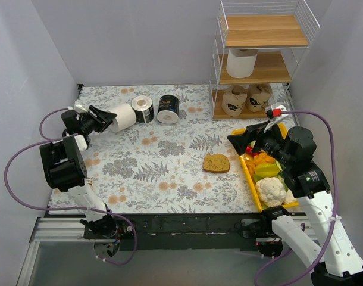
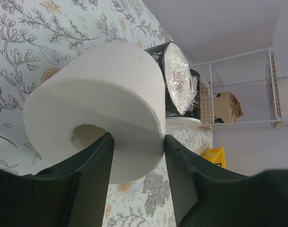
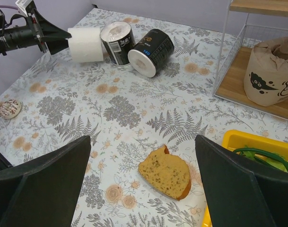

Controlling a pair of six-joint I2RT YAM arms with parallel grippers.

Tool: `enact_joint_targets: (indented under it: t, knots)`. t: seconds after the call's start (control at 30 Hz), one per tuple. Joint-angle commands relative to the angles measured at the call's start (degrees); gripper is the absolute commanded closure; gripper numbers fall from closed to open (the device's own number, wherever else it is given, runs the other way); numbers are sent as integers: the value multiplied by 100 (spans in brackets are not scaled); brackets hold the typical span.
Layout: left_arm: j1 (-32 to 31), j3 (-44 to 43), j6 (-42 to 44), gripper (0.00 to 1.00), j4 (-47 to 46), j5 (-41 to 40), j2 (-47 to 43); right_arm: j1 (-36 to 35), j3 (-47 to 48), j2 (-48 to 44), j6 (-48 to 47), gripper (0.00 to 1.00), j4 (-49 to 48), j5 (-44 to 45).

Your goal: Place and organize the paper towels onto the shelf

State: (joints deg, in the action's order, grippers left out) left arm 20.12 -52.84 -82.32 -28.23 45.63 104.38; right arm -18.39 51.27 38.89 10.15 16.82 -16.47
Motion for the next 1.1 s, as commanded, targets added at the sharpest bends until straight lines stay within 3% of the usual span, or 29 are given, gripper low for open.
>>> enact_joint_targets:
  t: [0.0,0.2,0.53,0.7,0.83,1.07]
  knots:
    - [-17,-314,190,57,519,-335,-699,2,358,-40,-31,1,-3,21]
    - [-17,-543,217,61,1090,-431,-1042,2,358,-145,-31,1,93,65]
    - [-359,-833,1042,62,4260,-1775,-2281,11,595,-172,-294,1,742,345]
    - [-1711,-1097,1596,63,5370,-3030,-2755,11,709,-67,-356,1,1060,460]
    - [-2696,-1167,1439,64,5941,-3567,-2905,2,622,-49,-286,1,1061,172]
    - [-4524,-1553,1228,65,6654,-4788,-2291,2,463,-154,-215,2,885,293]
